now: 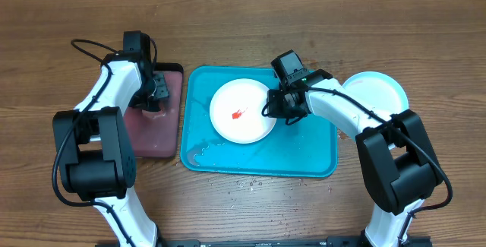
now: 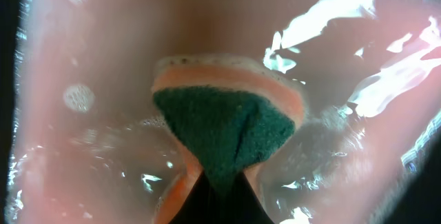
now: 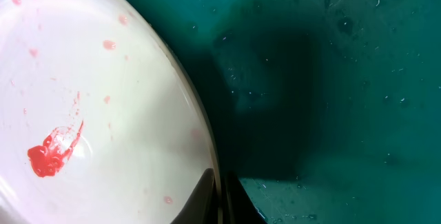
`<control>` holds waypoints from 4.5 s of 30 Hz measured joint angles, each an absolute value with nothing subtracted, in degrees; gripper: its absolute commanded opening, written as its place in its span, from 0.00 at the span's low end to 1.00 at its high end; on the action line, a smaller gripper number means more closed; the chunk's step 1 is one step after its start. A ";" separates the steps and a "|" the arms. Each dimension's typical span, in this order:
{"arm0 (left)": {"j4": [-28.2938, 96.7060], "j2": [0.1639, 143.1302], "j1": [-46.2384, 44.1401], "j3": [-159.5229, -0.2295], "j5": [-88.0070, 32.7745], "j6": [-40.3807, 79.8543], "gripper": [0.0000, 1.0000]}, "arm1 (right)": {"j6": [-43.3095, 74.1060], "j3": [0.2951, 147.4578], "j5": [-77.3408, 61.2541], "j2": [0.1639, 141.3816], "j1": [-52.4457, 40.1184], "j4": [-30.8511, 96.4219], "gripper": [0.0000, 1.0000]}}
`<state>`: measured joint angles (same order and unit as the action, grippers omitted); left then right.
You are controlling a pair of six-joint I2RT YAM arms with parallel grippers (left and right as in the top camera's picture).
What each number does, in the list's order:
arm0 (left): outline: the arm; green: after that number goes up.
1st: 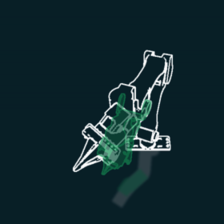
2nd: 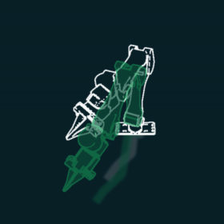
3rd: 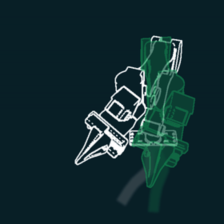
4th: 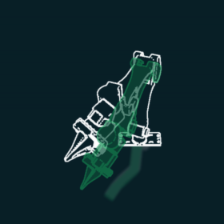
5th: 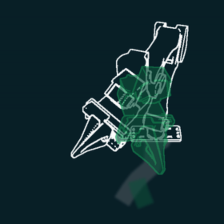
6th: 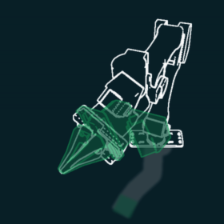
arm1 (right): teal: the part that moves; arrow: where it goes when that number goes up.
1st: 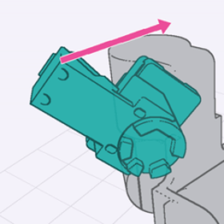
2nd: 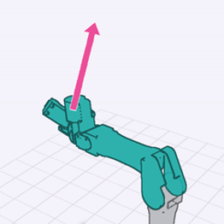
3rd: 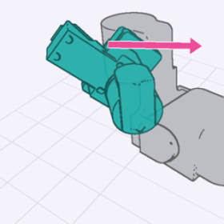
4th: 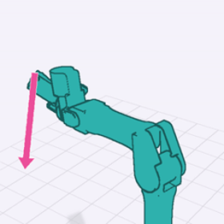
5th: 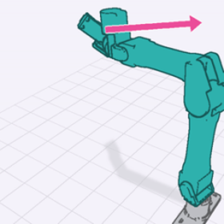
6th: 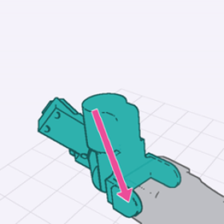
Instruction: Clean dirty plates on tray and stack at the side
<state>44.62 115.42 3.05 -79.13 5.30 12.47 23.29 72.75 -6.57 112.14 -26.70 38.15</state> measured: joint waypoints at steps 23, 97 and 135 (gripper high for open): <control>34.76 95.42 12.21 -63.86 -11.38 5.56 0.04 | 23.27 72.75 -6.44 112.14 -26.70 38.20 0.04; 19.27 89.58 22.28 -55.81 -36.91 4.01 0.04 | 23.29 72.75 -6.37 112.14 -26.70 38.15 0.04; 19.27 89.58 22.28 -55.81 -36.93 2.76 0.04 | 23.27 72.75 -6.37 112.14 -26.70 38.13 0.04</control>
